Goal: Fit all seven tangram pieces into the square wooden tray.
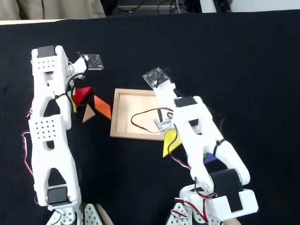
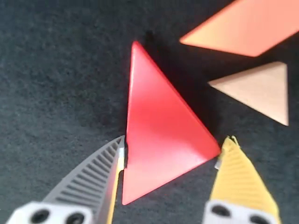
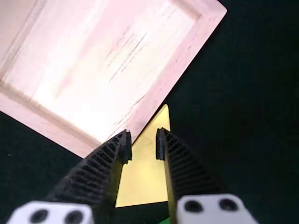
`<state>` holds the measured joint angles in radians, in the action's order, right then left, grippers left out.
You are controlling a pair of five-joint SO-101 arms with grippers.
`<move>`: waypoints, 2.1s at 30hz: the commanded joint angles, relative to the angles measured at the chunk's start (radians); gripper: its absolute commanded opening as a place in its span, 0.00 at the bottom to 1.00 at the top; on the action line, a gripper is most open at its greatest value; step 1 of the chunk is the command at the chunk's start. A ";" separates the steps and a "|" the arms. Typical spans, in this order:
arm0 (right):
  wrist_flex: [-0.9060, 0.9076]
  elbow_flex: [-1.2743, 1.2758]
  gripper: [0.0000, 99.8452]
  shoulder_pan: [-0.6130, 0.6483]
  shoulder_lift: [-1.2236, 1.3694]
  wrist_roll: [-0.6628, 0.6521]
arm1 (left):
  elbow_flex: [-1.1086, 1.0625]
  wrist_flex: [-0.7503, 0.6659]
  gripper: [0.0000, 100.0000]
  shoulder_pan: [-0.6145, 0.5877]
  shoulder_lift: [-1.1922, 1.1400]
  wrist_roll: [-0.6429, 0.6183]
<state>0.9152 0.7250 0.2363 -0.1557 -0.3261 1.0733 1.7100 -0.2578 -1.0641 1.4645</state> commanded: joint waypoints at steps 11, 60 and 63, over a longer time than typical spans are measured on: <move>-0.015 -0.007 0.11 -0.023 -0.041 -0.006 | 0.142 0.049 0.06 0.099 0.126 -0.201; -0.063 -0.001 0.11 -0.061 -0.041 0.031 | -0.093 -0.175 0.38 0.101 0.124 -0.512; -0.061 -0.001 0.11 -0.061 -0.041 0.031 | -0.048 -0.150 0.38 0.101 0.109 -0.511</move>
<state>0.8692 0.7281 0.1933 -0.1557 -0.2954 0.9214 1.5182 -0.1703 -0.9643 0.9735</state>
